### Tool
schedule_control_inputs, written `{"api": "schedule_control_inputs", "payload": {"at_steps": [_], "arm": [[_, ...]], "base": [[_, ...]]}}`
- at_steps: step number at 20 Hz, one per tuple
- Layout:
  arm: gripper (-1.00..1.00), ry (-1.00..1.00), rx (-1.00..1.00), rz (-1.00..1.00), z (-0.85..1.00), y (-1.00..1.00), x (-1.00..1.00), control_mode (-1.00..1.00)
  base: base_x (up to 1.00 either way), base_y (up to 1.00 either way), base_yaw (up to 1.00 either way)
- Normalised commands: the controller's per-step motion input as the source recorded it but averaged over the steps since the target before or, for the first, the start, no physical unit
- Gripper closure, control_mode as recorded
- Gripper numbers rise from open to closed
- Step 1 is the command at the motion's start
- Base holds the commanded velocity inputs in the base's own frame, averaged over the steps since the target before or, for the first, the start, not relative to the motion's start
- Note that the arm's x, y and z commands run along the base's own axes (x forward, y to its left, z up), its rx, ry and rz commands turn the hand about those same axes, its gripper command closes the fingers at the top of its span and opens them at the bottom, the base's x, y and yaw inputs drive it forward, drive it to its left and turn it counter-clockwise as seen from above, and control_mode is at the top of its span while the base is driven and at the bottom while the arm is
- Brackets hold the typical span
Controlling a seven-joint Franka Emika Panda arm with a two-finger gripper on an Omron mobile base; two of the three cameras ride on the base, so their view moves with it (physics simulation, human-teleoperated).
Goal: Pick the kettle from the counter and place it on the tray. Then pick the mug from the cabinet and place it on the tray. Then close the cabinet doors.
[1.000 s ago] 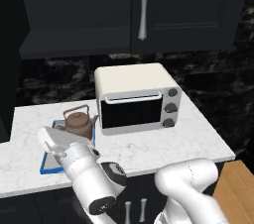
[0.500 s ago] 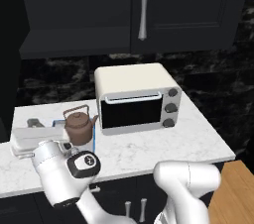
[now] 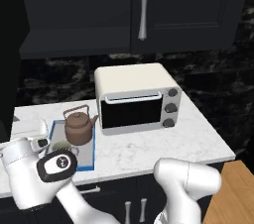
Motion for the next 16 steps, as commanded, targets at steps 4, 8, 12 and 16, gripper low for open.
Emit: {"api": "schedule_control_inputs", "payload": {"at_steps": [4,8,12,16], "arm": [[1.00,-0.16,0.00,-0.14,-0.29,0.62,-0.03,-1.00],[1.00,-0.26,0.00,-0.14,-0.15,0.51,0.00,-1.00],[1.00,-0.29,0.10,-0.11,0.00,0.08,0.00,-1.00],[1.00,-0.24,0.24,-0.13,0.05,-0.04,0.01,-1.00]], "base": [[0.00,0.00,0.00],[0.00,0.00,0.00],[0.00,0.00,0.00],[0.00,0.00,0.00]]}}
